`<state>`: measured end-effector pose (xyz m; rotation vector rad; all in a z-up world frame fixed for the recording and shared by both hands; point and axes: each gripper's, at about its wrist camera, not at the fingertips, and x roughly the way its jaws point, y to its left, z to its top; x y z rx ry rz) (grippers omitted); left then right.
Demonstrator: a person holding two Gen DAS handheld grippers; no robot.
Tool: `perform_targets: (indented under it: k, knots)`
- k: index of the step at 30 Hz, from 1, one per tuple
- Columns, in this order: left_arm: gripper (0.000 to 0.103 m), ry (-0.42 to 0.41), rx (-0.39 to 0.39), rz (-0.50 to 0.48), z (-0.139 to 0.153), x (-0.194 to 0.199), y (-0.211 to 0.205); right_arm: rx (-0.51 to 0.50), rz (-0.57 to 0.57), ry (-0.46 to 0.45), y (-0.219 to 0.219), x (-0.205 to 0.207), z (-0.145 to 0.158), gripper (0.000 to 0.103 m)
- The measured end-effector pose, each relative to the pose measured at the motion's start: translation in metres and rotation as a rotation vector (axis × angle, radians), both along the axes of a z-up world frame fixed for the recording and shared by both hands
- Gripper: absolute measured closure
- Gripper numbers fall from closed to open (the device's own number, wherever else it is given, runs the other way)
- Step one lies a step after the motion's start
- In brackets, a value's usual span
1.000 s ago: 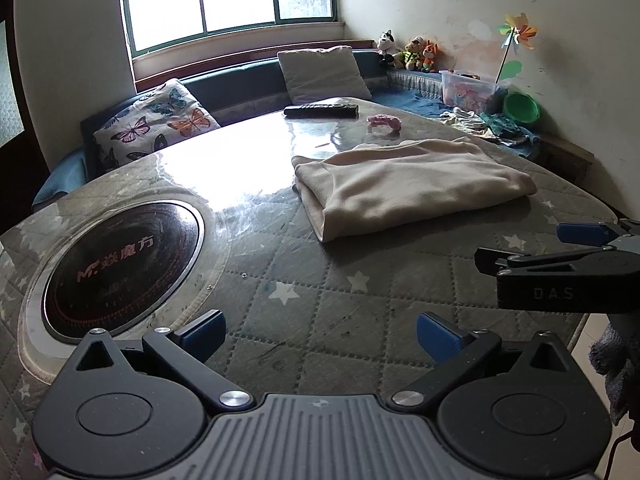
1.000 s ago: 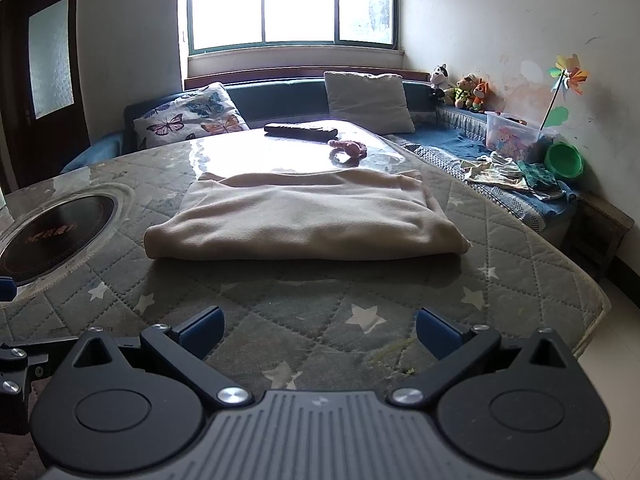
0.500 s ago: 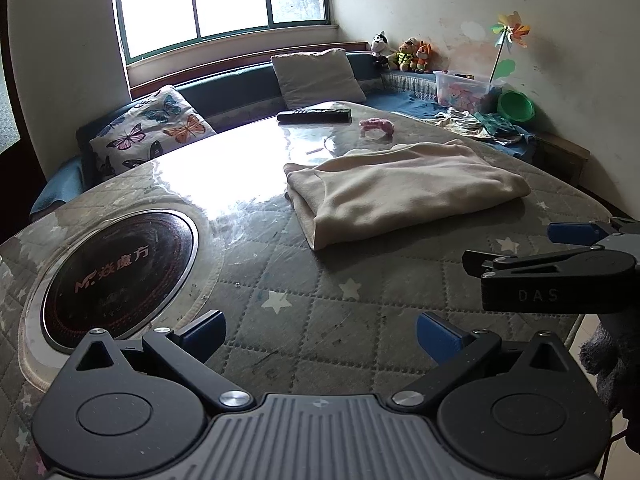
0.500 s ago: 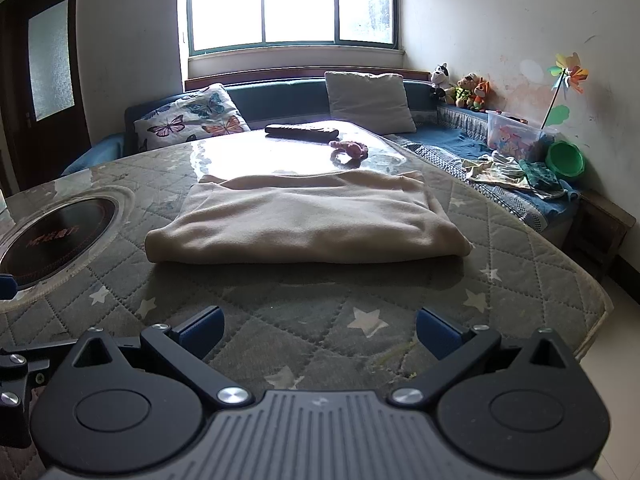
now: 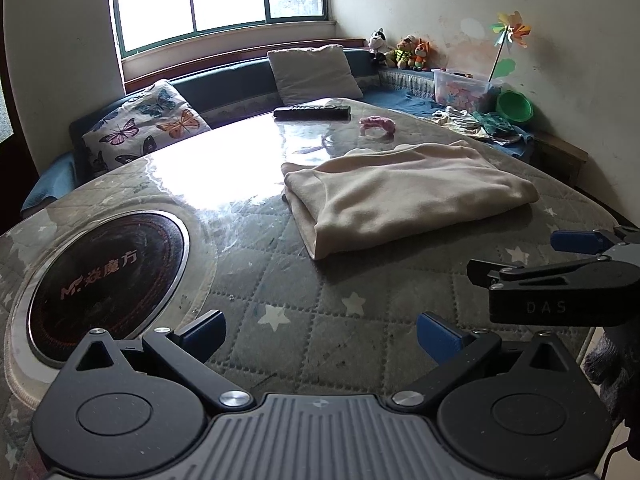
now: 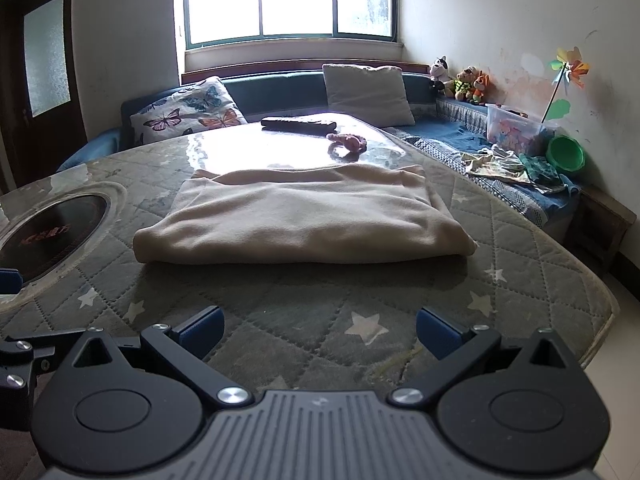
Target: Fold clothes
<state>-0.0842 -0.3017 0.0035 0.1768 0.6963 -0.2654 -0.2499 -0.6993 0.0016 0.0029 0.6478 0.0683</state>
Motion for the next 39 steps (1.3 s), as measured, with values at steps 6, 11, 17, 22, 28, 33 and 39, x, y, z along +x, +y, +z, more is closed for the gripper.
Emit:
perform_targets:
  k: [6, 11, 17, 22, 28, 33, 39]
  knots:
    - [0.000, 0.007, 0.002, -0.010, -0.001, 0.009, -0.002, -0.001, -0.004, 0.009, -0.001, 0.007, -0.001, 0.000]
    - [0.000, 0.014, 0.008, -0.015, -0.003, 0.015, -0.005, 0.000, -0.006, 0.015, -0.001, 0.012, -0.002, 0.000]
    - [0.000, 0.024, 0.010, -0.023, -0.005, 0.023, -0.008, 0.002, -0.012, 0.024, -0.002, 0.018, -0.004, 0.000]
    - [0.000, 0.033, 0.012, -0.026, -0.007, 0.030, -0.010, -0.001, -0.018, 0.031, -0.004, 0.023, -0.007, 0.000]
    - [0.000, 0.040, 0.011, -0.034, -0.008, 0.037, -0.013, -0.005, -0.020, 0.036, -0.005, 0.030, -0.009, 0.000]
    - [0.000, 0.042, 0.009, -0.036, -0.009, 0.041, -0.015, -0.002, -0.013, 0.042, -0.004, 0.035, -0.011, 0.000]
    - [0.000, 0.045, 0.011, -0.037, -0.010, 0.045, -0.016, 0.000, -0.013, 0.049, -0.004, 0.039, -0.012, 0.000]
